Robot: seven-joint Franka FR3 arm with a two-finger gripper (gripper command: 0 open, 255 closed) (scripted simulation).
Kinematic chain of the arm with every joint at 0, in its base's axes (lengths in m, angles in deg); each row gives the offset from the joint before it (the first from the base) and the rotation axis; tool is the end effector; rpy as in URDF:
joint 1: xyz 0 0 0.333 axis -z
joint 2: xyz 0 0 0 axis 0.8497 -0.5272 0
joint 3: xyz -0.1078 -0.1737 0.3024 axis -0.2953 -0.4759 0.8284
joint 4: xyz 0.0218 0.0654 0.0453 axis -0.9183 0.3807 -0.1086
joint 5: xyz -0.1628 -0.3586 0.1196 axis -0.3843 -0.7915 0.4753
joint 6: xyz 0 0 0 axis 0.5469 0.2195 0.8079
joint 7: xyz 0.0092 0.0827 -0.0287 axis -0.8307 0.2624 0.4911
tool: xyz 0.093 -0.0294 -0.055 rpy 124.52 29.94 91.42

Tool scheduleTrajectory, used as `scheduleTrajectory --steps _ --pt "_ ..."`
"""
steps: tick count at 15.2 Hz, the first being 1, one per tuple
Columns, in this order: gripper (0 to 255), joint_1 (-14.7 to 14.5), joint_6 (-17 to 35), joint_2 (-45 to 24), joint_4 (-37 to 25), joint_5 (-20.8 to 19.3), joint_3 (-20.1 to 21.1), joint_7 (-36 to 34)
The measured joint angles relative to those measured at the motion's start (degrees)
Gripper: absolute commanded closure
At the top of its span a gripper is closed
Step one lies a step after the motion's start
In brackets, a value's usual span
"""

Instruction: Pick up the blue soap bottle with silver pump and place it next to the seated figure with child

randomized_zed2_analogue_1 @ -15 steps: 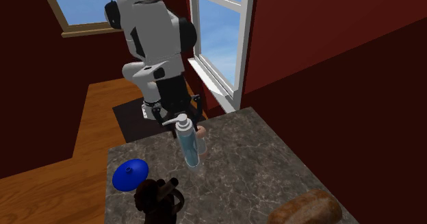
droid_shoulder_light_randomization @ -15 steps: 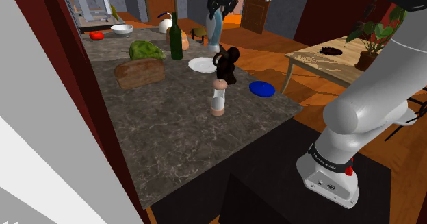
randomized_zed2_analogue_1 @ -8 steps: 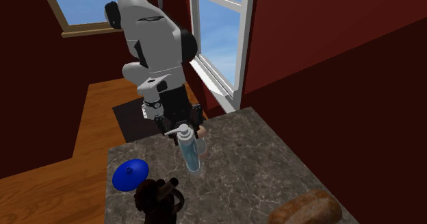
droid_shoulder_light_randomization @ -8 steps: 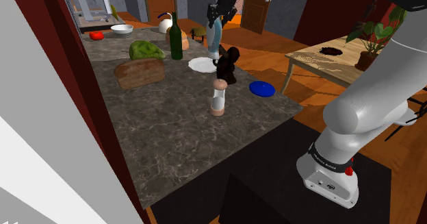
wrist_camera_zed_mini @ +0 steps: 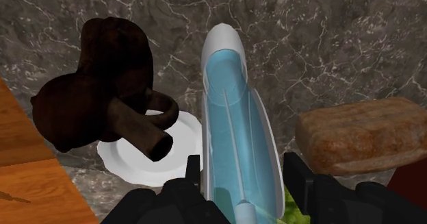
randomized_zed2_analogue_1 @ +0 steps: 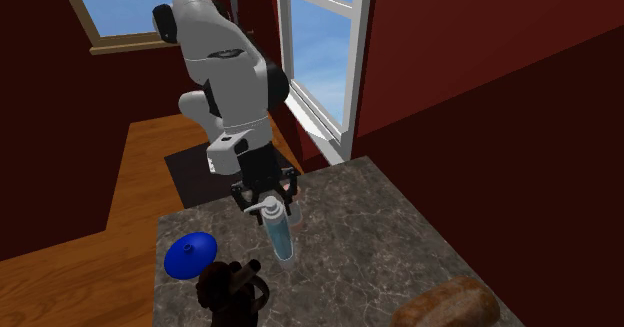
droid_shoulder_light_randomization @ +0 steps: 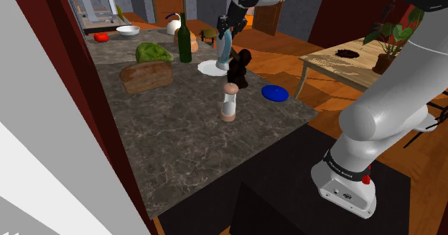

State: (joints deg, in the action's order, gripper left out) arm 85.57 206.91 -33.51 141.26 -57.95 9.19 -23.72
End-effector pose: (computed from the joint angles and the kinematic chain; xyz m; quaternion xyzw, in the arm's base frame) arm 0.6046 -0.0733 0.5521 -0.9647 0.1585 -0.2094 0.0168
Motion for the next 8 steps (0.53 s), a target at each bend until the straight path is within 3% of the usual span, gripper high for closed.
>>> scheduleTrajectory --steps 8 --pt "255 -0.11 6.01 -1.89 4.22 -0.93 0.09 -0.55"
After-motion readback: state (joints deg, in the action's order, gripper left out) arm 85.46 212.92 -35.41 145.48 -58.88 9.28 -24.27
